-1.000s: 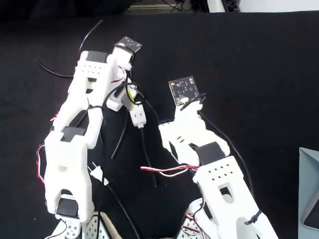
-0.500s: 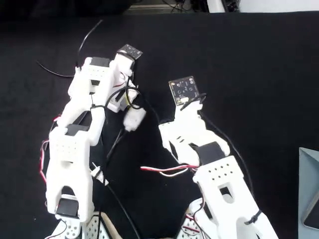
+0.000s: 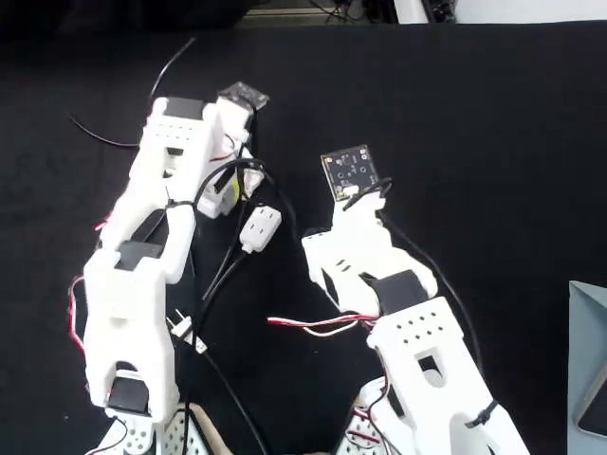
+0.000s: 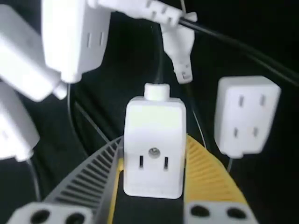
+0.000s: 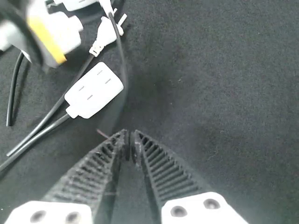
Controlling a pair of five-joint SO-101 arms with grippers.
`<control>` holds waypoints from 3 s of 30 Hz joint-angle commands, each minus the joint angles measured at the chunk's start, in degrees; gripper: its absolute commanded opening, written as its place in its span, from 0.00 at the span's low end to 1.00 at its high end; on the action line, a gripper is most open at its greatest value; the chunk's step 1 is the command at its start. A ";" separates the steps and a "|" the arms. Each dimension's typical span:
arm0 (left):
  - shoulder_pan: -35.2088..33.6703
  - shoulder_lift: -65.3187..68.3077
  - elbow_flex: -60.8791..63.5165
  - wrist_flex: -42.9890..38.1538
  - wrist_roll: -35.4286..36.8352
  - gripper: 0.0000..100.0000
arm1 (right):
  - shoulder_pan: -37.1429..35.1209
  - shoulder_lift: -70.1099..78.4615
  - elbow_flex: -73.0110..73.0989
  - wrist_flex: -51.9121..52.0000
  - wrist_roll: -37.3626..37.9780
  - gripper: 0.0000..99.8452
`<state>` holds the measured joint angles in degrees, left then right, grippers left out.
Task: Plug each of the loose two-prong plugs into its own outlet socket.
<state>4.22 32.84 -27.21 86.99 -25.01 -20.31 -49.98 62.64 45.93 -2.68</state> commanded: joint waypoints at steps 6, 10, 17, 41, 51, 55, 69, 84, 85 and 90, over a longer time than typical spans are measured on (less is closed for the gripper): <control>-0.48 -18.81 1.10 12.84 -0.35 0.06 | 0.62 -1.10 -0.31 -0.97 0.26 0.02; -0.48 -23.56 9.89 13.54 -0.35 0.05 | 0.62 -1.10 -0.31 -0.97 0.26 0.02; -0.75 -33.58 27.82 10.46 -0.44 0.07 | 0.62 -1.10 -0.31 -0.97 0.26 0.02; -0.84 -60.40 69.05 -10.81 -5.71 0.25 | 0.62 -1.10 -0.13 -0.97 0.26 0.02; -0.66 -60.40 81.27 -24.62 -5.71 0.25 | 0.62 -1.10 -0.13 -0.88 0.26 0.01; -0.75 -60.04 82.51 -26.20 -5.71 0.24 | 0.62 -1.10 -0.13 -0.88 0.18 0.01; -7.34 -37.63 69.14 -29.27 -5.63 0.15 | 0.44 -1.10 0.40 -0.88 0.18 0.01; -0.92 -42.29 61.05 -24.62 -2.37 0.04 | 0.44 -1.10 0.40 -0.97 0.18 0.01; 0.13 -41.41 60.53 -24.62 -1.67 0.04 | 0.44 -1.10 0.40 -0.97 0.18 0.01; 0.92 -35.08 56.66 -24.62 0.88 0.04 | 0.44 -1.10 0.40 -0.97 0.18 0.01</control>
<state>4.40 -5.32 34.59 61.85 -25.45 -20.31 -49.98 63.52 45.93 -2.68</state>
